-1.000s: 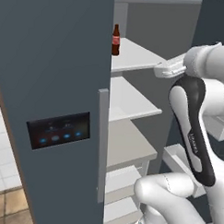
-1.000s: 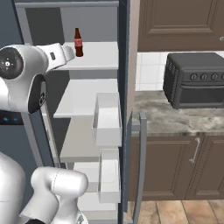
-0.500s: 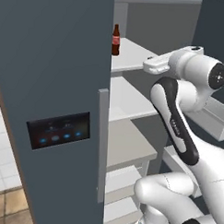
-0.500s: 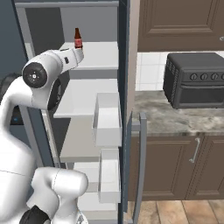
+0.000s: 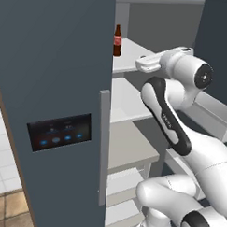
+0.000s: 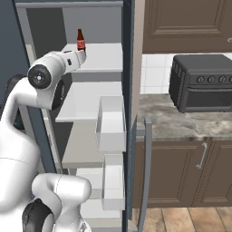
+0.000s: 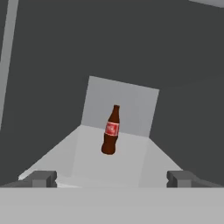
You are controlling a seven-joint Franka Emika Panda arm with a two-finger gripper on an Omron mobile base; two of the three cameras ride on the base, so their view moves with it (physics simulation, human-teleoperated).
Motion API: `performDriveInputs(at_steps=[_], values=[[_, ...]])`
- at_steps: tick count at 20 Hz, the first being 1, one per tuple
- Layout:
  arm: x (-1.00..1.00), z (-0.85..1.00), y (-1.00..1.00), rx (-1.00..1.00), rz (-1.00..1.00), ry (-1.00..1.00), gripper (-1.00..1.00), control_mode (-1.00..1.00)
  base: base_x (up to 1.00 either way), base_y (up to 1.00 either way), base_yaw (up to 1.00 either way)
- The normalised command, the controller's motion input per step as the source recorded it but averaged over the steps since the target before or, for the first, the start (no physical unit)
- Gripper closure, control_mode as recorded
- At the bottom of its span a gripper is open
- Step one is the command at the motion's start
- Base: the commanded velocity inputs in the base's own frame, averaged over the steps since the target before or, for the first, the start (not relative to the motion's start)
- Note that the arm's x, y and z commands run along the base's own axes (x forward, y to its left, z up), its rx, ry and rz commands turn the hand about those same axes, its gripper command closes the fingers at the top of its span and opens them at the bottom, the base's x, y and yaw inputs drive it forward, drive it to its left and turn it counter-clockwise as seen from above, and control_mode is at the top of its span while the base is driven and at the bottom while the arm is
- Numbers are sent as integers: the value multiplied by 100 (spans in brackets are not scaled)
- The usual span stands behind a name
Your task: Open the fridge, grab two sodas, and place both sodas inside the bowl with ice on the dining counter.
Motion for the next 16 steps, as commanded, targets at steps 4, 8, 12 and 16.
performDriveInputs(at_steps=[4,8,12,16], values=[[32,0,6,11,0,1,-100,-100,0,0,0],[35,0,5,10,0,4,-100,-100,0,0,0],[6,0,0,2,0,1,-100,-100,0,0,0],[10,0,0,0,0,1,-100,-100,0,0,0]])
